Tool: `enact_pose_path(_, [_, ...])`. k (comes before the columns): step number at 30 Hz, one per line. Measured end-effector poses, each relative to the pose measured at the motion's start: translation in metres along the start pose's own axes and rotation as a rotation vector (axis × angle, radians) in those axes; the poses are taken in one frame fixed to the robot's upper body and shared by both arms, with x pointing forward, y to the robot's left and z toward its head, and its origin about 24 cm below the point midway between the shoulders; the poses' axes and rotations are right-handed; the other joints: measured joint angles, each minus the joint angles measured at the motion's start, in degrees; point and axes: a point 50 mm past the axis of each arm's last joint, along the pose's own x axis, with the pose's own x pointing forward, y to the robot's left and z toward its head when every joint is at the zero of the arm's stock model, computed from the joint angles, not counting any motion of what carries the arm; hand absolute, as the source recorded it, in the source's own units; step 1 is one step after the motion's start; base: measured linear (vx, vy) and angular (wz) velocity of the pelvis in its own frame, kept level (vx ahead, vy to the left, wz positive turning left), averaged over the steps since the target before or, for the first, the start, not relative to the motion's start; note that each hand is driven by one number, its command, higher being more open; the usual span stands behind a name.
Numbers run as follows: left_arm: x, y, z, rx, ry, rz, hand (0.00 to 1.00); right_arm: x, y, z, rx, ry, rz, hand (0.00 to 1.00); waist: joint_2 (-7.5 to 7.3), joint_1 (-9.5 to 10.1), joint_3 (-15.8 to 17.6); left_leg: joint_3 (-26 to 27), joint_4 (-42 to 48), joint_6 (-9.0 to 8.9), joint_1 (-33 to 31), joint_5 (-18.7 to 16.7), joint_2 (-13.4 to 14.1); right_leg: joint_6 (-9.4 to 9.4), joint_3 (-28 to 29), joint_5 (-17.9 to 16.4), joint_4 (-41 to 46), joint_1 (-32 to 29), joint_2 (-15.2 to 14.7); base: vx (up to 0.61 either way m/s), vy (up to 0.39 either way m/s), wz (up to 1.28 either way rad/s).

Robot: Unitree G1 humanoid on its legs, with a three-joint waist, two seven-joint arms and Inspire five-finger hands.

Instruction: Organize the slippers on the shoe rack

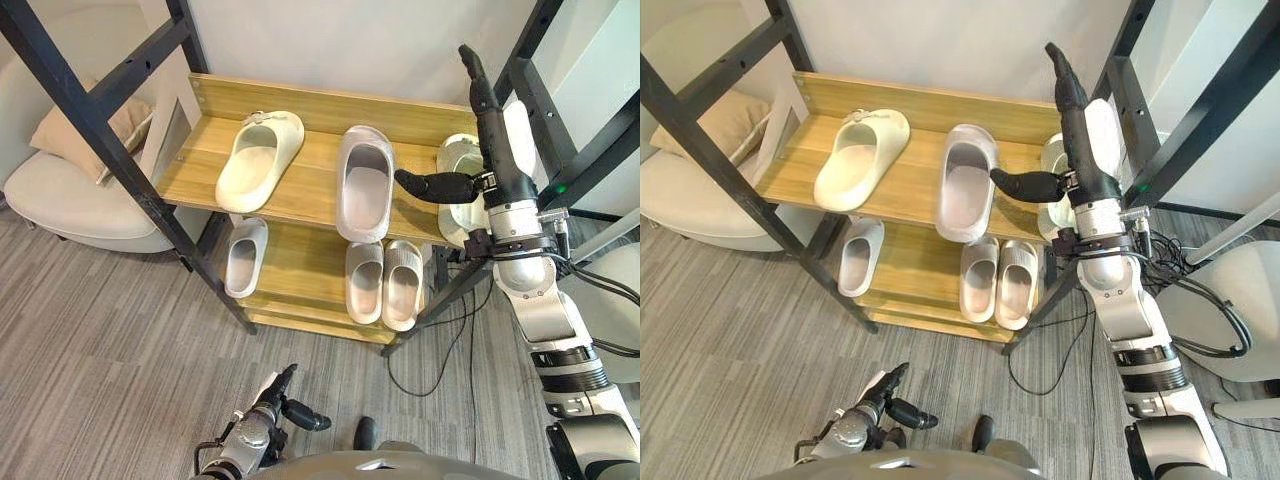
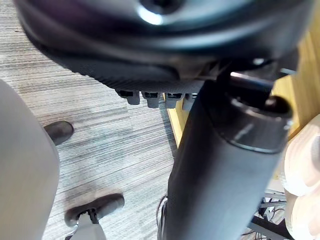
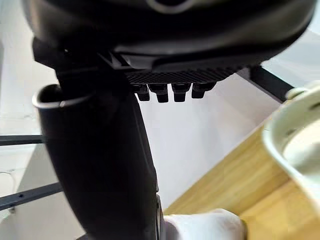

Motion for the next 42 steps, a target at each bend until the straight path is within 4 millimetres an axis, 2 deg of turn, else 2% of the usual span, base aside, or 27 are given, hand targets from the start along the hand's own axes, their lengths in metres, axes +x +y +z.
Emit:
enact_pose_path(5, [-0.002,0.002,-0.004,-0.035,0.007,0.014,1.0,-0.002,0.013,-0.007,-0.001,0.032,0.069,1.0,-0.12,-1.22,-0.03,-0.24,-0.06,0.01,-0.41,0.01,-0.45,0.32,-0.29,0.27,-0.52,-0.06,-0.36,0.0,0.008,0.02])
enact_pose_path(8, [-0.003,0.003,-0.005,-0.039,0.008,0.017,1.0,-0.001,0.013,-0.01,-0.006,0.042,0.073,1.0,-0.3,-1.36,-0.07,-0.21,-0.11,0.07,-0.67,0.04,-0.79,0.53,-0.24,0.92,-1.36,-0.08,-0.58,-0.01,0.011,-0.01])
enact_pose_path(14, [-0.004,0.007,-0.008,-0.037,0.016,0.027,1.0,0.007,0.02,-0.01,0.022,0.045,0.096,1.0,-1.62,-1.86,-0.44,-0.1,-0.11,0.3,-1.58,0.38,-1.11,0.56,0.03,1.88,-1.95,-0.95,-0.83,-0.03,0.011,-0.02])
enact_pose_path(22, [-0.004,0.013,-0.009,-0.08,0.018,0.055,1.0,0.021,0.024,-0.004,0.015,0.024,0.125,1.0,-2.45,-2.14,-0.16,-0.25,-1.7,0.43,-2.31,2.14,-1.28,0.36,-0.03,2.77,-1.96,-2.38,-0.93,-0.05,0.0,0.01])
enact_pose_path(29, [-0.003,0.013,-0.006,-0.081,0.003,0.056,1.0,0.038,0.016,0.015,-0.007,-0.047,0.096,1.0,-2.6,-1.19,-0.13,-0.03,-1.64,0.57,-2.23,2.07,-1.2,0.43,0.4,2.86,-1.94,-2.34,-0.89,0.0,0.002,0.0])
enact_pose_path(36, [-0.003,0.013,-0.006,-0.082,0.017,0.053,1.0,0.041,0.004,0.047,-0.011,-0.187,0.038,1.0,-2.59,-1.12,-0.13,0.82,-0.98,0.84,-1.82,1.5,-1.2,0.5,1.63,2.9,-1.94,-2.03,-0.92,-0.01,0.014,-0.06])
enact_pose_path(42, [-0.003,0.012,-0.006,-0.083,0.018,0.046,1.0,0.041,-0.005,0.06,-0.007,-0.244,-0.003,1.0,-2.54,-1.12,-0.15,0.94,-0.63,0.84,-1.72,1.41,-1.07,0.5,1.82,2.91,-1.94,-1.81,-0.84,-0.02,0.001,-0.01])
